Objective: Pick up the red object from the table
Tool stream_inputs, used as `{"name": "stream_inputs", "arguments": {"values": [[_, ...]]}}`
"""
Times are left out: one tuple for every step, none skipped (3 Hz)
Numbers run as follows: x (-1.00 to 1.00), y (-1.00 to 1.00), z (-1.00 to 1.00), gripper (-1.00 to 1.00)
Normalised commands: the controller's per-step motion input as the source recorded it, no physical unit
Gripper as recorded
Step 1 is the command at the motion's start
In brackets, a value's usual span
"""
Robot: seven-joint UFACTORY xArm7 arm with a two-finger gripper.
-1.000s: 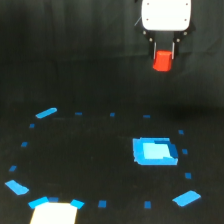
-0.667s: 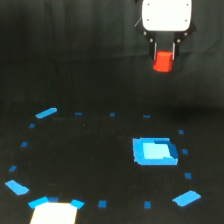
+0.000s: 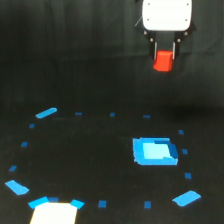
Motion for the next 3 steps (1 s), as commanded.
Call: {"name": "stream_inputs", "arguments": {"values": [[0.02,-0.12,0.26,-1.0],[-0.06,-0.1,0.41,-1.0],[0.39,0.15,0.07,-1.0]]}}
